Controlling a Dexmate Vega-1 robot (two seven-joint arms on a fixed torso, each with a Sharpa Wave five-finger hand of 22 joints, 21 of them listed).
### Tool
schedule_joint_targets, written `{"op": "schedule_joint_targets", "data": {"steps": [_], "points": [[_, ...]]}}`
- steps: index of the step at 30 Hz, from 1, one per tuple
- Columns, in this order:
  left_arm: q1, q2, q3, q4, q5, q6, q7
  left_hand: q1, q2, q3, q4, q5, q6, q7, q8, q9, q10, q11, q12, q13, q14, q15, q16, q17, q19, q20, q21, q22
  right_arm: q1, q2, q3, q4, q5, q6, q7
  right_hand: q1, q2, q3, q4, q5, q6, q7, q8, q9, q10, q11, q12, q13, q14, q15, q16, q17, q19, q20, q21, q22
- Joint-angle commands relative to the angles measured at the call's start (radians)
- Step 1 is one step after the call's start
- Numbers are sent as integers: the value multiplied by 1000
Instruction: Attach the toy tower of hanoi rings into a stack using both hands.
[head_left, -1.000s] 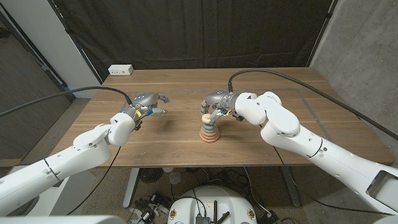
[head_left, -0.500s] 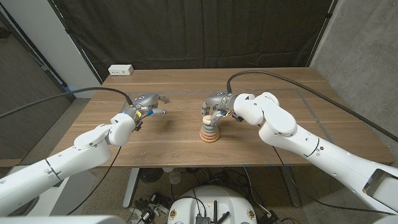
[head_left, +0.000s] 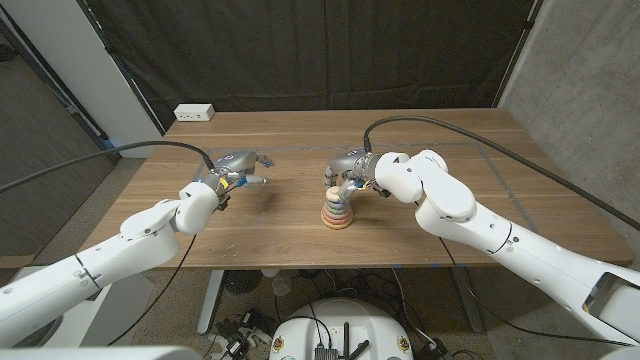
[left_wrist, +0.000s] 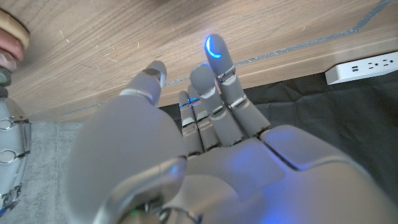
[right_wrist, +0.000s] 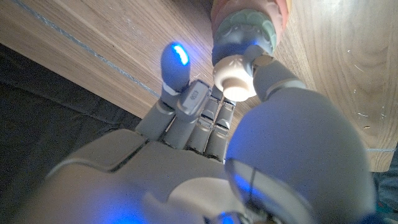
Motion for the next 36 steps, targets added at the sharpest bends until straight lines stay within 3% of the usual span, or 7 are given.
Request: {"op": "schedule_joint_targets", "data": {"steps": [1, 12, 20, 29, 36], "points": [[-15, -6, 8, 8, 5, -6, -9, 11, 1, 6, 3, 1, 8, 2, 0, 3, 11, 2, 1, 3, 7, -23, 4, 2, 1, -93, 8, -1, -19, -6, 20, -2, 18, -9, -14, 31, 66, -2, 7, 6, 12, 0, 8, 2, 61, -42, 7, 70, -2, -1, -2, 4, -2, -6, -1, 0], [-21, -10, 14, 12, 9, -8, -13, 11, 3, 8, 4, 1, 13, 3, 2, 4, 14, 2, 2, 7, 4, -23, 1, -1, -1, -93, 8, -1, -43, -22, 38, -15, 44, -19, -56, 32, 70, -1, 7, 10, 15, 6, 9, 3, 65, -35, 7, 72, -5, -1, -3, 4, -3, -6, -3, -2], [-12, -9, 12, 10, 6, -3, -9, 12, 3, 8, 3, 0, 17, 1, 3, 5, 18, 2, 2, 9, 6, -23, 2, -4, 0, -94, 8, -1, -43, -26, 29, -15, 37, -21, -61, 32, 69, -2, 6, 12, 8, -4, 7, 3, 57, -43, 4, 74, -8, -1, -3, 4, -4, -6, -5, -5], [-3, -5, 5, -2, 7, 3, -2, 13, 4, 9, 3, -1, 16, 0, 2, 7, 20, -5, 3, 14, 3, -23, 1, -7, -1, -94, 8, -1, -47, -33, 22, -25, 8, -15, -62, 31, 35, -10, 0, 12, -91, 7, -31, 7, -41, -37, -17, 69, -26, -1, -7, 5, -11, -6, -7, -12], [9, -1, -4, -3, -3, 2, 5, 13, 4, 10, 3, -1, 17, -1, 2, 7, 18, -4, 0, 12, 2, -23, 1, -8, -2, -94, 8, -1, -47, -29, 17, -25, -18, -15, -44, 28, 15, -13, 1, 8, -141, 13, -47, 16, -90, -37, -20, 64, -41, -1, -11, 4, -21, -6, -11, -16]]}}
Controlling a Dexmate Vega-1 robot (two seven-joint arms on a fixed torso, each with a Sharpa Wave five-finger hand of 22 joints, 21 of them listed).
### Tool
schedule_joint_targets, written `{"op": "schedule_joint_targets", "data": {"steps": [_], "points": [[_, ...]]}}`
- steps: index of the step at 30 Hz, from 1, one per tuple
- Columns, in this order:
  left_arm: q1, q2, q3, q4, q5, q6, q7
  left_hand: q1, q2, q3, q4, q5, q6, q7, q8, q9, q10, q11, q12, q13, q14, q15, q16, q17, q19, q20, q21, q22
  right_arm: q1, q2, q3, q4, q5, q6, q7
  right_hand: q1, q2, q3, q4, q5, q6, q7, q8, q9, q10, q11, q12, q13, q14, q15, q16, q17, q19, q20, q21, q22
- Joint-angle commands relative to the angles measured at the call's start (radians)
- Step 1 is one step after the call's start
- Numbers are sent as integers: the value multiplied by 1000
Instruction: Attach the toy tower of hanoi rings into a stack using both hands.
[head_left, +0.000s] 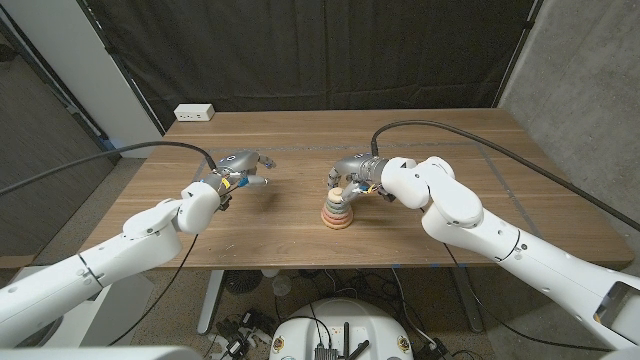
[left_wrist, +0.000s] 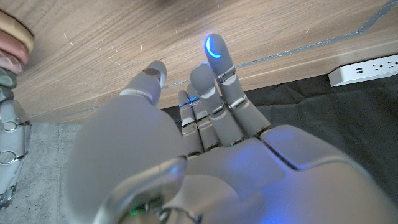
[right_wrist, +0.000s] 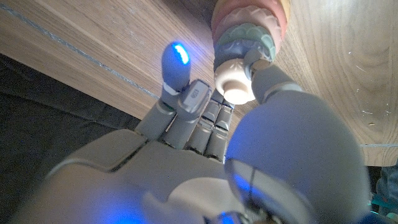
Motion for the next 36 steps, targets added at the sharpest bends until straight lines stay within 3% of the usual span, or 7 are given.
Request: {"op": "schedule_joint_targets", "data": {"steps": [1, 10, 18, 31, 36], "points": [[18, 8, -15, -7, -10, 4, 12, 13, 3, 7, 0, -1, 7, -2, 2, 2, 7, -2, 0, 3, 1, -23, 0, 0, -2, -94, 8, 1, -5, 0, -8, -7, -40, 1, 14, 22, -14, -3, 2, 1, -29, 1, -10, 9, -30, 1, -3, 27, -13, -10, -5, 4, -11, -14, -7, -1], [20, 12, -20, 2, -18, -12, 19, 13, 3, 7, 0, -1, 8, -2, 2, 3, 6, -5, 0, 5, 1, -23, 1, 0, -4, -94, 9, 1, -11, 4, -9, -15, -90, -1, 42, 1, -41, -10, 8, -15, -102, 1, -34, 21, -123, 21, -8, 16, -42, -9, -17, 3, -32, -13, -16, -10], [22, 15, -23, 6, -19, -21, 22, 13, 3, 7, 0, -1, 9, -2, 2, 3, 8, -4, 0, 5, 1, -23, 2, 0, -3, -94, 9, 2, -25, 12, -3, -22, -124, 4, 50, -10, -52, -12, 10, -23, -130, -5, -47, 21, -152, 21, -5, 8, -54, -9, -22, 3, -41, -13, -18, -12], [40, 24, -37, 12, -35, -30, 32, 14, 7, 10, 1, -1, 10, -4, 2, 5, 11, -2, -1, 7, -2, -23, 2, -3, -3, -94, 9, 1, -34, 30, 4, -34, -187, 24, 79, -34, -74, -16, 11, -43, -239, -5, -96, 18, -231, 42, -6, -13, -80, -9, -32, 2, -57, -13, -21, -15], [41, 26, -40, 12, -38, -33, 33, 14, 5, 9, 0, -1, 10, -3, 2, 6, 11, -4, -2, 5, -1, -23, 2, -3, -3, -94, 10, 2, -40, 36, 12, -41, -215, 29, 92, -41, -80, -18, 12, -47, -248, -4, -101, 17, -238, 42, -4, -16, -86, -8, -34, 2, -63, -12, -23, -17]]}}
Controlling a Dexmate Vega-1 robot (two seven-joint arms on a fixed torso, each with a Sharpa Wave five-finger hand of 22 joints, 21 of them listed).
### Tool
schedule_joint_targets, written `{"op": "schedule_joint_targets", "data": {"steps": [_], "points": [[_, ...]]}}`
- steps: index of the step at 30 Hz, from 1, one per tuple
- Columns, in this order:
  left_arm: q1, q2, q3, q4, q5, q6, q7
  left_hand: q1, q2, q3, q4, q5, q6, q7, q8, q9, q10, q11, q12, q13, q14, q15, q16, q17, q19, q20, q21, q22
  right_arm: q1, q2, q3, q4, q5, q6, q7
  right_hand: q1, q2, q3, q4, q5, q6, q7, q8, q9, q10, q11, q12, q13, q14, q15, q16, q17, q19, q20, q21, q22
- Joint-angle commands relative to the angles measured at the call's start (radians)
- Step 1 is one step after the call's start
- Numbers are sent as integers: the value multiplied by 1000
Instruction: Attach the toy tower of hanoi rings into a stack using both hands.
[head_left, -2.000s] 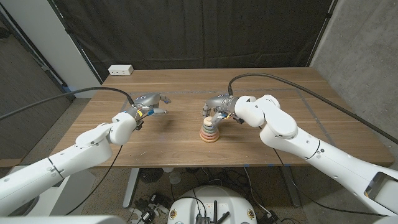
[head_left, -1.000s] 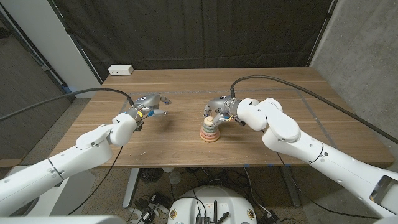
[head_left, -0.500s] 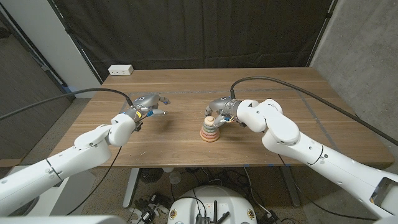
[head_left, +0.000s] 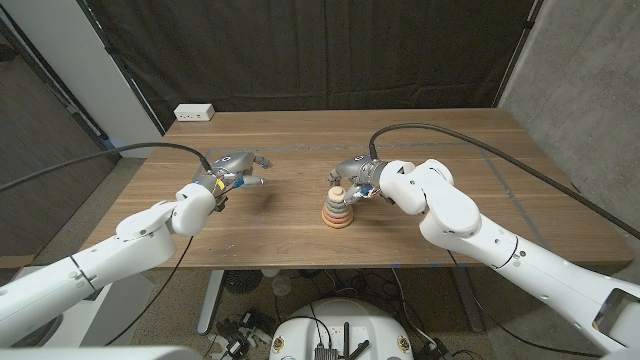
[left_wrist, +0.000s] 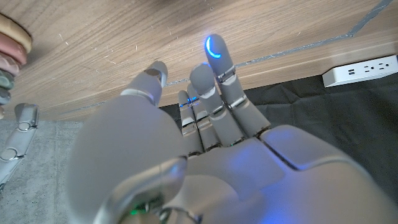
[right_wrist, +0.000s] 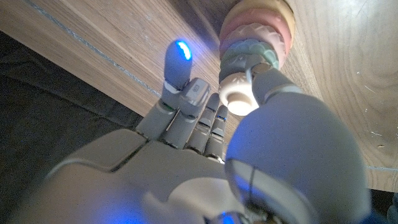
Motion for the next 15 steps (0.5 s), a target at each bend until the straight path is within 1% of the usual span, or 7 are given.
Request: {"op": "schedule_joint_targets", "data": {"steps": [1, 8, 11, 15], "points": [[8, 7, -9, 4, -10, -10, 5, 10, 2, 7, 3, -1, 10, -4, 2, 6, 12, -3, -2, 1, 3, -23, 7, 3, -3, -94, 9, 1, -14, 17, 15, -17, -69, 16, 33, -8, -12, -4, 0, -4, -12, 1, -7, 1, -10, 9, 0, 1, -9, -44, -2, 2, -7, -39, 0, 2], [4, 9, -10, 5, -12, -13, 0, 11, 2, 8, 3, -1, 8, -3, 1, 6, 9, -3, -2, 3, 2, -23, 7, 2, -4, -94, 10, 1, -36, 14, 41, -20, -82, 12, 48, -16, -16, -4, 1, -10, -16, 3, -10, 0, -14, 7, 5, -5, -17, -44, -4, 2, -12, -39, 0, 2], [6, 12, -14, -1, -12, -8, 0, 10, 2, 8, 3, -1, 8, -3, 1, 6, 7, -3, -3, 3, -1, -23, 5, 0, -4, -93, 10, 1, -56, 8, 59, -27, -88, 1, 36, -17, -15, -4, 1, -12, -12, 2, -9, 0, -14, 6, 6, -7, -18, -44, -5, 1, -14, -39, -1, 1], [13, 16, -23, -8, -17, 1, 1, 4, -2, 5, 5, -2, -2, -3, -3, 7, -1, -2, -6, 2, 2, -23, 8, 3, -5, -91, 10, 1, -92, -3, 89, -41, -95, -19, -1, -19, -14, -3, 1, -14, -2, -2, -6, 0, -8, 5, 10, -9, -24, -44, -9, -3, -14, -39, -1, 1]]}}
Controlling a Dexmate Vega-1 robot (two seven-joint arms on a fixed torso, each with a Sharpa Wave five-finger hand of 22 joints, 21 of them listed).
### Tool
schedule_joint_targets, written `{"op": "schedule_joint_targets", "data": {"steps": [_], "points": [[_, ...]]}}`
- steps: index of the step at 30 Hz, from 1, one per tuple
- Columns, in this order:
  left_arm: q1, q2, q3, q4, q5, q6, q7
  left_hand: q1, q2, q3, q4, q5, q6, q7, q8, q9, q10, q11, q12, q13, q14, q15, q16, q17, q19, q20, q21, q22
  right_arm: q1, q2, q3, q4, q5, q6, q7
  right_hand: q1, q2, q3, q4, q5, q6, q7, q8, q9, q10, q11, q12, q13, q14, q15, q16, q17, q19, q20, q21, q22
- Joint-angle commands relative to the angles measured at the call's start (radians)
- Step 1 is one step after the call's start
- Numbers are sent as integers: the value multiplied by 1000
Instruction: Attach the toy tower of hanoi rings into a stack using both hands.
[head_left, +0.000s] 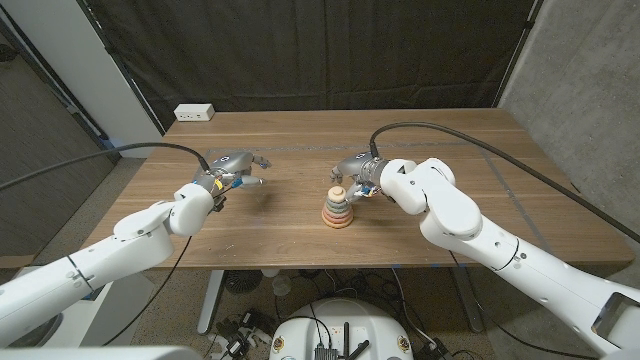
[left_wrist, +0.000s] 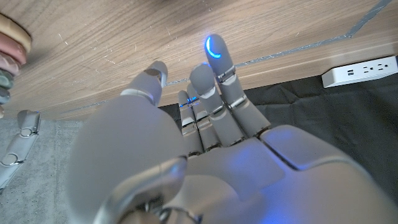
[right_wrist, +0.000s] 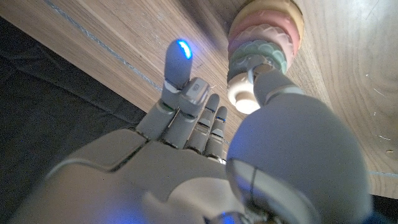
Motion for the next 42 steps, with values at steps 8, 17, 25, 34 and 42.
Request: {"op": "schedule_joint_targets", "data": {"steps": [8, 17, 25, 34, 42], "points": [[10, 11, -21, -31, -10, 49, -10, -15, -9, -1, 9, 0, -24, 0, -10, 1, -28, 9, -9, -1, -2, -22, 3, -3, -4, -91, 7, 0, -129, -32, 121, -38, -23, -79, -98, -2, 13, 7, -2, -9, 106, 8, 33, -5, 72, -40, 30, -16, -3, -52, 0, 2, 4, -44, 8, 6], [-1, -20, -7, -44, 8, 103, 13, -26, -15, -5, 9, 1, -40, 0, -13, 0, -52, 15, -12, -4, -12, -22, -6, -14, -5, -91, 3, 0, -214, -68, 214, -52, 63, -125, -231, 3, 21, 11, -4, -9, 125, 5, 42, -3, 78, -44, 27, -22, 6, -53, 6, 2, 9, -44, 11, 6], [-28, -67, 12, -40, 10, 168, 23, -35, -20, -8, 8, 2, -62, 3, -15, -2, -80, 22, -14, -8, -14, -22, -11, -22, -9, -93, -3, -1, -272, -109, 290, -40, 192, -132, -388, 10, 32, 16, -4, -7, 128, 6, 44, 0, 89, -40, 28, -27, 15, -53, 12, 3, 16, -44, 15, 6], [-31, -85, 1, -52, -7, 216, 56, -36, -20, -11, 6, 2, -69, 3, -11, -5, -86, 21, -7, -12, -20, -23, -17, -37, -11, -93, -7, 1, -263, -143, 302, 4, 272, -142, -512, 17, 39, 21, -6, -4, 128, 8, 43, -1, 103, -44, 29, -33, 22, -53, 17, 3, 20, -44, 17, 6], [-55, -45, 25, -92, 35, 271, 25, -50, -21, -17, 12, 1, -89, 3, -16, -7, -106, 20, -10, -15, -21, -22, -16, -40, -16, -89, -14, 0, -231, -107, 253, 48, 259, -248, -599, 22, 41, 23, -7, -3, 136, 4, 46, -1, 111, -43, 29, -37, 26, -53, 20, 3, 22, -44, 19, 6]]}}
